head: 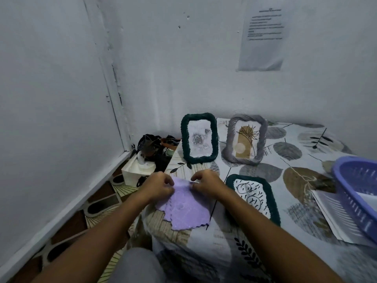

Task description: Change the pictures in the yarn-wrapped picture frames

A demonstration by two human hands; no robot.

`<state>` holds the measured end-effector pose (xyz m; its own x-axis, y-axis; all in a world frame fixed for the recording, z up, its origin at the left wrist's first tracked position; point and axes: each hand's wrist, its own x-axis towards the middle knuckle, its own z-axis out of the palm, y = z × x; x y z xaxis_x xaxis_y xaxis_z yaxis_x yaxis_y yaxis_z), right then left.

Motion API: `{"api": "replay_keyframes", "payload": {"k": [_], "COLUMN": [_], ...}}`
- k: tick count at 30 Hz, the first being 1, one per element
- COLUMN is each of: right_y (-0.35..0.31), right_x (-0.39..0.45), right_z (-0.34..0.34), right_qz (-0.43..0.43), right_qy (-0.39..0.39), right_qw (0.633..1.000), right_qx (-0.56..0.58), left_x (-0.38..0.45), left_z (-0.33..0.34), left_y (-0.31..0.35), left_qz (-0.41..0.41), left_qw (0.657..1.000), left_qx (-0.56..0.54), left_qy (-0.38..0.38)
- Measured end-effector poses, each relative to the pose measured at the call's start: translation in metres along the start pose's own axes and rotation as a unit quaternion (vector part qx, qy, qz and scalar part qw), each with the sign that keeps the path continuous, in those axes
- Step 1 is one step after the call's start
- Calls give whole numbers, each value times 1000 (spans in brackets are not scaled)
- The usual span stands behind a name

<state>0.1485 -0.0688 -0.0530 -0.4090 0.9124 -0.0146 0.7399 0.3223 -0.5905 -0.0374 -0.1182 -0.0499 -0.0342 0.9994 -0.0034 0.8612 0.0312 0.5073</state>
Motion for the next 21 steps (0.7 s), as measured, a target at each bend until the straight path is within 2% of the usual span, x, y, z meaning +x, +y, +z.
{"api": "replay_keyframes", "payload": {"k": [4,9,12,18,21], "right_y": [-1,-3,-2,1,0], "right_x": [14,29,37,49,49], "right_z": [0,0,0,-4,-9], "right_qz": [-8,1,9,25,40], "right_qy": [-48,-19,-27,-82,-124], "right_qw": [999,999,998,994,991], "right_qx": [-4,30,54,73,43], "left_x": [5,15,22,37,38], "left_z": [4,-1,-7,-5,5], "left_y": [-5,-4,-4,-5,-11], "left_qz": [5,10,32,15,-4], "left_qw": [1000,1000,999,998,997], "left_qx": [13,-25,-37,-57,-77], "left_qy": [15,12,10,-3,-1]}}
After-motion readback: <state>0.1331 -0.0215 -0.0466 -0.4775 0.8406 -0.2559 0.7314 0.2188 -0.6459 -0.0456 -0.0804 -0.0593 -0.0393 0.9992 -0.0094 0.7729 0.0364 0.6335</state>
